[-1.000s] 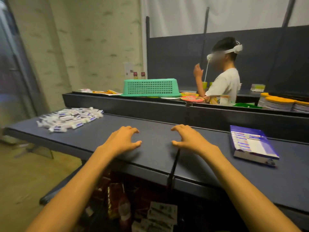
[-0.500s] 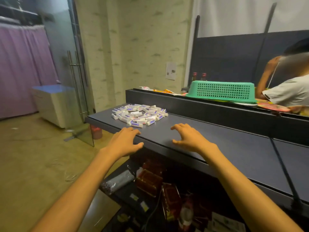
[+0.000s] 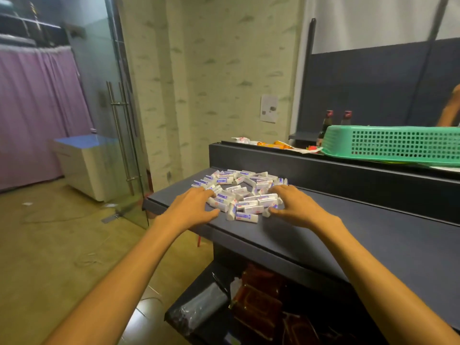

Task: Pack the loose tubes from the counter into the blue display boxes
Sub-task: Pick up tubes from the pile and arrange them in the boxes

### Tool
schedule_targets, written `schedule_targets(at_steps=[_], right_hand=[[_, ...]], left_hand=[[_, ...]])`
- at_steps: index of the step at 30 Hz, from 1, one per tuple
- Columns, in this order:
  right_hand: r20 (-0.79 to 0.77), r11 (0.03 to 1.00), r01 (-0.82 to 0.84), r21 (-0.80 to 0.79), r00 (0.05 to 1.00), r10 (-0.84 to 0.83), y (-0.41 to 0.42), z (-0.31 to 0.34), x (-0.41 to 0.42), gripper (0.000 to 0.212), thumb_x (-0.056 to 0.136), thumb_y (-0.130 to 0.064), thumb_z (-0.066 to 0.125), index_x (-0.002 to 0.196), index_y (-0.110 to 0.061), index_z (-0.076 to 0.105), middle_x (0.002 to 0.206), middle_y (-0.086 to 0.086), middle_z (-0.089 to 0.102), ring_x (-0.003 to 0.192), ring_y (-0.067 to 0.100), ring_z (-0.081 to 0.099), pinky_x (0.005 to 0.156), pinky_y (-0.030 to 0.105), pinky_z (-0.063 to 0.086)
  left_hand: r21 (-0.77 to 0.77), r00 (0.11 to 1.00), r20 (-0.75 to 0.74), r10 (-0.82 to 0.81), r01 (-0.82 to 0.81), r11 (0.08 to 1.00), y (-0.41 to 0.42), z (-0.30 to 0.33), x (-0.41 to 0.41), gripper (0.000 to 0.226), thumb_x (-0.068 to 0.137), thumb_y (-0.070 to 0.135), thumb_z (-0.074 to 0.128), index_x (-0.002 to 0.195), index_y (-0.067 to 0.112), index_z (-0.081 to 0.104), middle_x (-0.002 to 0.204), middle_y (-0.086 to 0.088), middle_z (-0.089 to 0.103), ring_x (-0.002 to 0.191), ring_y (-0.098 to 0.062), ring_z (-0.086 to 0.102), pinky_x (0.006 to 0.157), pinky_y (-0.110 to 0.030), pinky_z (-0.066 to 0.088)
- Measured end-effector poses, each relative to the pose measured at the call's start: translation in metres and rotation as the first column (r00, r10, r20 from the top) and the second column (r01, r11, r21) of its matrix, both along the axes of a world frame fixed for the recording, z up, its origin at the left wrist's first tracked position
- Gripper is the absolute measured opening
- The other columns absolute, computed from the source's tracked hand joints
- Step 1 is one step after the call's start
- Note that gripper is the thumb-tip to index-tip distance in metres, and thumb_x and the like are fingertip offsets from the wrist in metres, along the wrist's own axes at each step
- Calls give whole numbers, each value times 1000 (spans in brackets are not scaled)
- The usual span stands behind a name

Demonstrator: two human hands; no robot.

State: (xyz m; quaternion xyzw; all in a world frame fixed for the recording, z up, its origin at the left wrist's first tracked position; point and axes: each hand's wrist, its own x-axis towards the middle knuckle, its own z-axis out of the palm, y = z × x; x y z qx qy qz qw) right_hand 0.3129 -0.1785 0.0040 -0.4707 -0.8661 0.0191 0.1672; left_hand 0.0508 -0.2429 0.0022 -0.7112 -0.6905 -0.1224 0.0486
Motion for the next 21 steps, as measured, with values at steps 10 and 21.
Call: schedule_targets(at_steps=[10, 21], right_hand=[[-51, 995, 96, -31, 994, -98, 66, 7, -50, 49, 90, -33, 63, 136, -26, 47, 145, -1, 46, 129, 18, 42, 101, 33, 39], [-43, 954, 300, -4, 953, -300, 115, 6, -88, 44, 90, -38, 61, 131, -27, 50, 138, -3, 50, 127, 17, 42, 97, 36, 42]], left_hand=[[-6, 994, 50, -96, 96, 995, 106, 5, -51, 52, 87, 45, 58, 134, 25, 50, 134, -2, 53, 121, -22, 50, 97, -40, 45], [-45, 944, 104, -314, 320, 946, 209, -9, -85, 51, 87, 38, 63, 135, 24, 52, 137, 0, 53, 121, -20, 53, 98, -36, 46]])
